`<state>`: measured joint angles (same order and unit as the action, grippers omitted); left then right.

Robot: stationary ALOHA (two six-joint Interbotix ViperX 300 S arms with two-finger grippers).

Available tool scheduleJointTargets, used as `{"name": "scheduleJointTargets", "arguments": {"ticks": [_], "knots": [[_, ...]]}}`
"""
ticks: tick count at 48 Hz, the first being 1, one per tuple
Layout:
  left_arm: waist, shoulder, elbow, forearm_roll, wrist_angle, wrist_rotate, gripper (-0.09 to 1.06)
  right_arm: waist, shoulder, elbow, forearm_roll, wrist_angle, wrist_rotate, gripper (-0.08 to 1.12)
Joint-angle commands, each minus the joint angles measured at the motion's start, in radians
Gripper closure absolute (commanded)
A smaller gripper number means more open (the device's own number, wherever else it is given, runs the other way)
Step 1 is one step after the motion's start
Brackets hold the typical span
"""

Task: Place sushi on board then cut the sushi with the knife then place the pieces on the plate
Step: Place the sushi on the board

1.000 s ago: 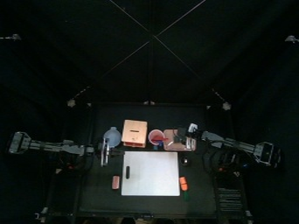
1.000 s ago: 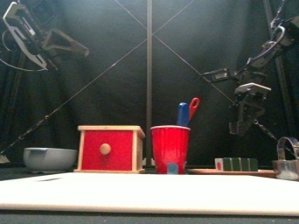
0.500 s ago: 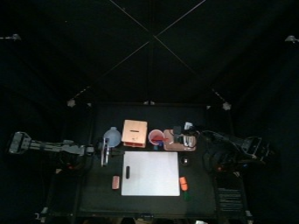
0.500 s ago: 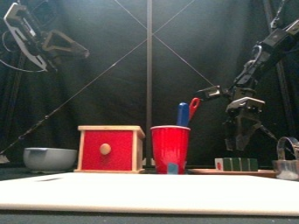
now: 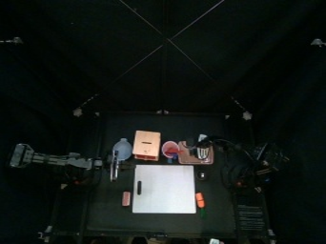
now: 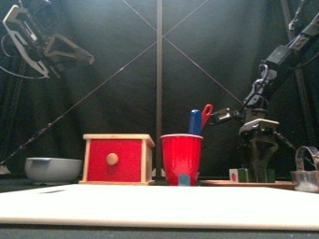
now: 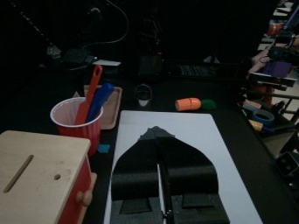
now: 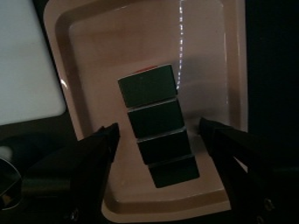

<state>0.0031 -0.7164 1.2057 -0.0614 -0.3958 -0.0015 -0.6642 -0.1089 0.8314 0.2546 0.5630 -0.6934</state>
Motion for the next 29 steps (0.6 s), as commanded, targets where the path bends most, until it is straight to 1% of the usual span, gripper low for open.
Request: {"name": "scheduleJointTargets", "arguments": {"ticks": [1,6,9,22,26,29], "knots": [[0.003,0.002,-0.011,-0.002,-0.009,0.002,1.00,0.000,-0.002,-0.020,0.021,-0.028,0.002,0.04],[0.003,0.002,-0.011,-0.002,-0.009,0.002,1.00,0.000,0.011,-0.015,0.025,-0.048,0.002,0.07],[0.003,0.002,-0.011,-0.002,-0.008,0.002,1.00,0.000,0.017,-0.014,0.026,-0.049,0.002,0.11],[0.002,0.002,-0.003,-0.002,-0.008,0.000,1.00,0.002,0.020,-0.018,0.029,-0.043,0.021,0.38],[0.002,0.002,-0.003,-0.002,-0.008,0.000,1.00,0.003,0.002,-0.026,0.043,-0.025,0.025,0.42],[0.002,0.002,-0.002,-0.002,-0.009,0.000,1.00,0.002,-0.017,-0.037,0.067,-0.008,0.026,0.42]]}}
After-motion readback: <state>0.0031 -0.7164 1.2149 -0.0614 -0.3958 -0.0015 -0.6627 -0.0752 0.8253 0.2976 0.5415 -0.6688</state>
